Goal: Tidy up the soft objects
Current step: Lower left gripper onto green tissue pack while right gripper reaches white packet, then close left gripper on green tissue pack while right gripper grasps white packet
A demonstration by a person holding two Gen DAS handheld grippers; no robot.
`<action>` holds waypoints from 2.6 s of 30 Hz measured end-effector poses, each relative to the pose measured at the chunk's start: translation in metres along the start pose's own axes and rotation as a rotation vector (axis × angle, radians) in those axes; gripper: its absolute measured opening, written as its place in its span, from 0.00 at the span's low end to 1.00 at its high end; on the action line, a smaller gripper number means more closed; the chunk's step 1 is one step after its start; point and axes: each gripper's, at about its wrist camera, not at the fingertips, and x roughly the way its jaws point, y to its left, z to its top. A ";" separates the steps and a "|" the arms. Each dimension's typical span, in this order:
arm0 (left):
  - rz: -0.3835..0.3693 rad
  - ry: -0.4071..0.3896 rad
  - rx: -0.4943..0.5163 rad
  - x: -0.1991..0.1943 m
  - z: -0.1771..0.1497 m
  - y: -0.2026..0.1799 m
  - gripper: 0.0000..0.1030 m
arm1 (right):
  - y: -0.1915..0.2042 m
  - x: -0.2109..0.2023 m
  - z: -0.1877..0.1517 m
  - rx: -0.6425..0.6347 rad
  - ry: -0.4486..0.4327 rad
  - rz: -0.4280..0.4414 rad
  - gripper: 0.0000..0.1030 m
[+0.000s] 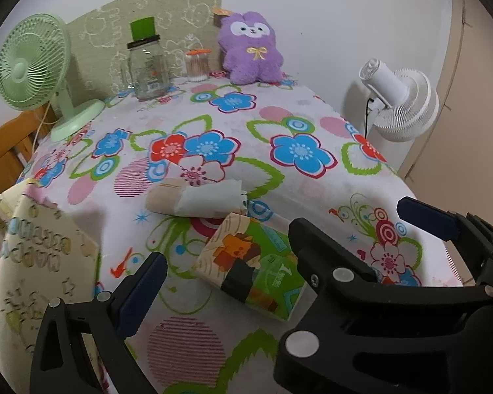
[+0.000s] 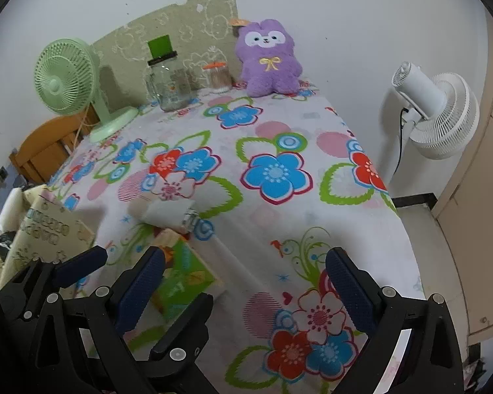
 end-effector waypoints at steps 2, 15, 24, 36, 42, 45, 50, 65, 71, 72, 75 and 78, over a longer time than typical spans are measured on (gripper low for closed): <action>0.002 0.007 0.008 0.005 0.000 -0.002 0.99 | -0.003 0.005 -0.001 0.002 0.009 -0.007 0.97; 0.005 0.041 0.017 0.030 -0.001 -0.002 0.93 | -0.013 0.026 -0.005 0.019 0.060 -0.041 0.97; 0.017 0.043 0.014 0.028 -0.001 0.004 0.83 | -0.007 0.030 -0.003 0.004 0.069 -0.035 0.97; 0.120 0.037 -0.092 0.018 0.003 0.037 0.83 | 0.025 0.032 0.014 -0.089 0.037 0.019 0.97; 0.117 0.073 -0.133 0.021 0.005 0.046 0.83 | 0.041 0.040 0.024 -0.154 0.022 0.024 0.97; 0.104 0.097 -0.148 0.026 0.005 0.049 0.83 | 0.046 0.047 0.028 -0.188 0.023 0.031 0.90; 0.100 0.117 -0.161 0.033 0.005 0.051 0.83 | 0.051 0.063 0.031 -0.230 0.056 0.075 0.82; 0.123 0.078 -0.145 0.035 0.005 0.049 0.86 | 0.055 0.083 0.031 -0.278 0.116 0.127 0.29; 0.124 0.064 -0.112 0.033 0.004 0.045 0.83 | 0.051 0.076 0.028 -0.259 0.096 0.102 0.23; 0.118 0.067 -0.108 0.033 0.003 0.044 0.83 | 0.050 0.074 0.028 -0.260 0.091 0.098 0.23; 0.104 0.072 -0.098 0.031 0.002 0.041 0.83 | 0.049 0.067 0.026 -0.258 0.080 0.084 0.23; 0.097 0.066 -0.086 0.027 0.000 0.036 0.83 | 0.045 0.060 0.023 -0.246 0.072 0.071 0.23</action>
